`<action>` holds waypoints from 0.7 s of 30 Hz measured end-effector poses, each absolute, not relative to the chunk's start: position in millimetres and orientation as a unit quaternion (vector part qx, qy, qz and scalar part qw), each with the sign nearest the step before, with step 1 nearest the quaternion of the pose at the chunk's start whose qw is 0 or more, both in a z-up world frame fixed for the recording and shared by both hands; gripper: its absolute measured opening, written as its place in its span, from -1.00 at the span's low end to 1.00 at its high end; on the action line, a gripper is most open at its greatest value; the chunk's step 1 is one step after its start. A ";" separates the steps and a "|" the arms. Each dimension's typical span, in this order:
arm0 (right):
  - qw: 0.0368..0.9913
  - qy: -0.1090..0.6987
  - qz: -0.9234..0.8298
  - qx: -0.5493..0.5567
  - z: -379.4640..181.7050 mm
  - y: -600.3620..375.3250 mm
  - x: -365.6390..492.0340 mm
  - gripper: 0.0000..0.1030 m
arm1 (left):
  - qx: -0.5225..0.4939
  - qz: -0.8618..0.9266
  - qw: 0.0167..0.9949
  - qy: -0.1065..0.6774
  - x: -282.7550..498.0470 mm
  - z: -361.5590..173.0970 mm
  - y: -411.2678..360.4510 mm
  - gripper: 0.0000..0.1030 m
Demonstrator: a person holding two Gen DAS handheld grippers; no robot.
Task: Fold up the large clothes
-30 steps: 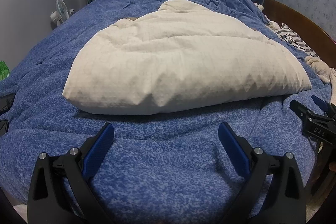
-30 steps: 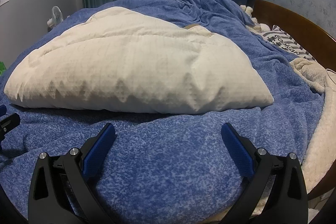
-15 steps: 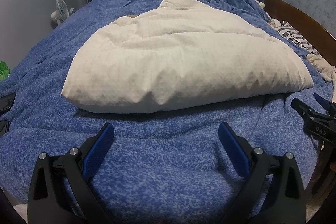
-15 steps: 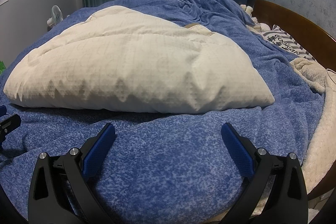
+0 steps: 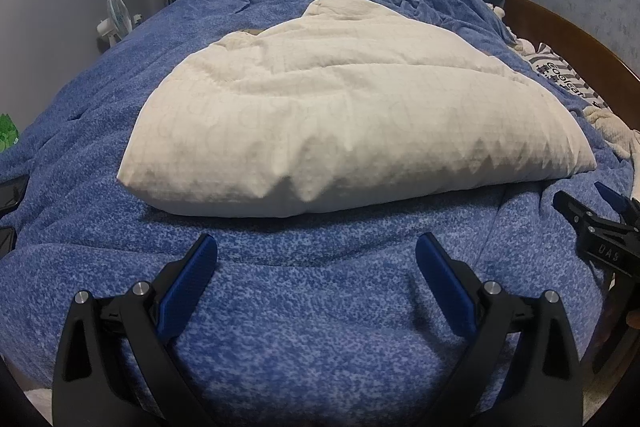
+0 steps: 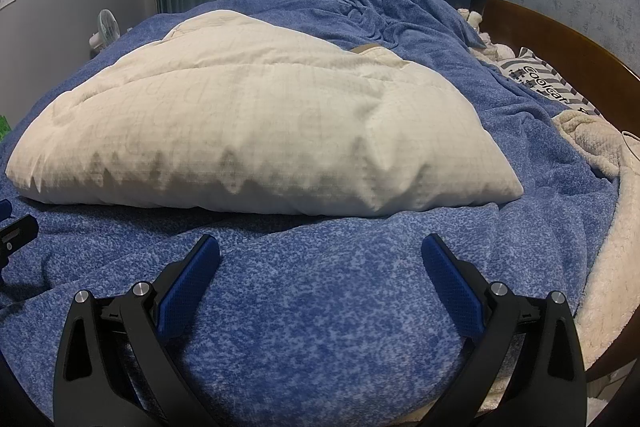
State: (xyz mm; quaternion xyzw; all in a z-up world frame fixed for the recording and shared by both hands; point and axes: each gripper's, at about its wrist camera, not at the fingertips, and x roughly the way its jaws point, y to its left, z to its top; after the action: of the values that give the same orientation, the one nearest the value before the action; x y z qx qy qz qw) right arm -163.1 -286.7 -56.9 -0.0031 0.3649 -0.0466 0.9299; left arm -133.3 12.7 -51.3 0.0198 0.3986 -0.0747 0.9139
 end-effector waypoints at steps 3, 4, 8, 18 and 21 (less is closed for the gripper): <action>0.930 0.365 -0.047 -0.003 -57.0 -286.4 -163.1 0.90 | 0.026 -0.070 0.913 0.402 -131.8 -52.0 11.2 0.84; 0.930 0.365 -0.047 -0.004 -56.5 -285.0 -162.4 0.90 | 0.029 -0.068 0.912 0.403 -131.5 -52.3 10.2 0.84; 0.930 0.365 -0.047 -0.004 -56.5 -284.5 -162.4 0.90 | 0.037 -0.069 0.911 0.406 -131.1 -53.4 8.3 0.84; 0.930 0.365 -0.047 -0.004 -56.4 -284.0 -162.0 0.90 | 0.031 -0.071 0.909 0.410 -127.9 -53.4 9.3 0.84; 0.930 0.366 -0.047 -0.004 -57.2 -283.9 -161.5 0.90 | 0.027 -0.070 0.904 0.420 -124.6 -55.3 10.5 0.84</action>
State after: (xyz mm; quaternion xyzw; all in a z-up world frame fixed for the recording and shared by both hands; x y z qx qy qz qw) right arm -161.5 -283.9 -57.2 -0.0045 0.3657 -0.0473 0.9295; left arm -124.6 10.5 -55.3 0.0267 0.4204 -0.0697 0.9043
